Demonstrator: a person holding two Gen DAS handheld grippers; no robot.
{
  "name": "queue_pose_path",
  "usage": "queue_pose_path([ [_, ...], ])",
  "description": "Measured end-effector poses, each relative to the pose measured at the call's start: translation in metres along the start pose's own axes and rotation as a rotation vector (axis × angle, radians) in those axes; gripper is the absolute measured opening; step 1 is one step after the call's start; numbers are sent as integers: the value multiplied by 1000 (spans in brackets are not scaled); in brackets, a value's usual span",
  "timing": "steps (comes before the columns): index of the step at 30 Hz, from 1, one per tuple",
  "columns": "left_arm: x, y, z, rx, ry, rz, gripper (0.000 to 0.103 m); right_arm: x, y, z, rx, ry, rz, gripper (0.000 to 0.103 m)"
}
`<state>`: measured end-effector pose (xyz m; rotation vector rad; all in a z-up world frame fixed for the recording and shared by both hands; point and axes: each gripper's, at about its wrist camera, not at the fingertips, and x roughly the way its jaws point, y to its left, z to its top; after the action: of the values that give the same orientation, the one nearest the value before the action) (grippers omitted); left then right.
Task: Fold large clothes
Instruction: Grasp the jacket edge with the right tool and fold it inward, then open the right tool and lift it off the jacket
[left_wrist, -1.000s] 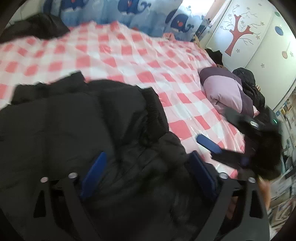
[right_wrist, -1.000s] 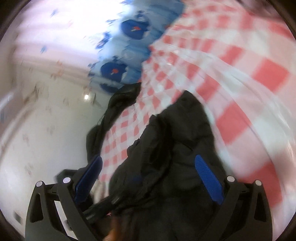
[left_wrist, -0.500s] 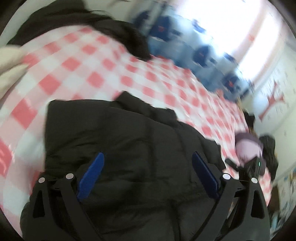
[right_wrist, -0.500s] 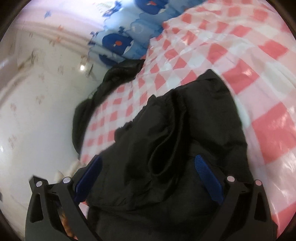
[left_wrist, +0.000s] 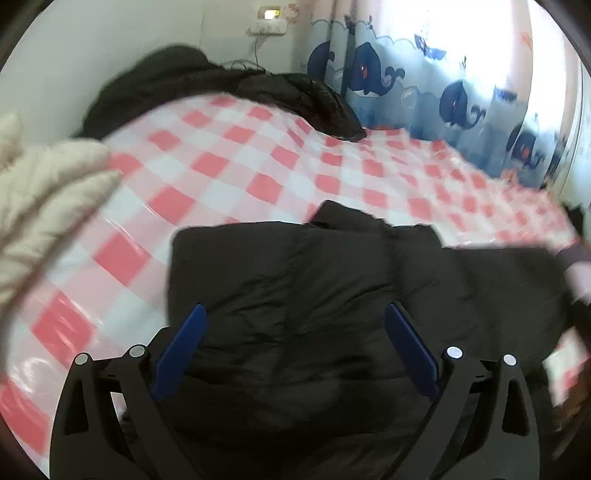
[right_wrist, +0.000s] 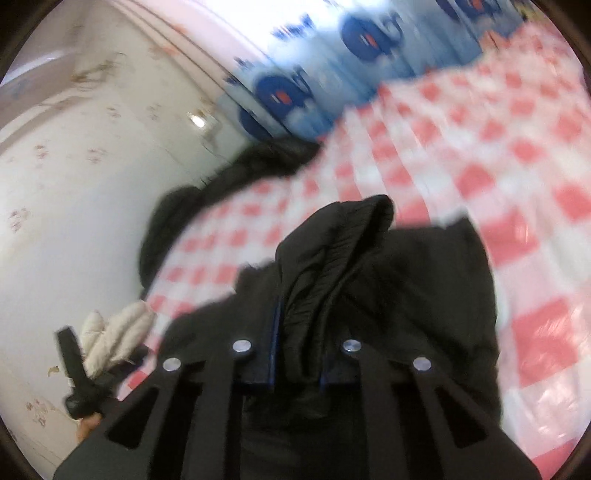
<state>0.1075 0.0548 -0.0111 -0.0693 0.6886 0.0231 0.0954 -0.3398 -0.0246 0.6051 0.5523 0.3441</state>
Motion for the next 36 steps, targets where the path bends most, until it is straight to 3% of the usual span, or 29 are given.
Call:
queue_pose_path([
  [4, 4, -7, -11, 45, 10, 3, 93, -26, -1, 4, -3, -59, -22, 14],
  [8, 8, -15, -17, 76, 28, -6, 93, -18, -47, -18, 117, 18, -115, 14],
  [11, 5, -21, -19, 101, 20, -8, 93, -8, -75, -30, 210, 58, -131, 14],
  [20, 2, -31, -23, 129, 3, -6, 93, -33, -53, -20, 136, -52, -137, 14],
  [27, 8, -35, -28, 149, 22, -11, 94, -17, -79, -33, 226, 44, -194, 14],
  [33, 10, -36, -30, 152, 27, -13, 94, -15, -80, -36, 234, 61, -224, 14],
  [36, 9, -36, -30, 146, 16, -13, 94, -24, -74, -35, 227, 16, -227, 14],
])
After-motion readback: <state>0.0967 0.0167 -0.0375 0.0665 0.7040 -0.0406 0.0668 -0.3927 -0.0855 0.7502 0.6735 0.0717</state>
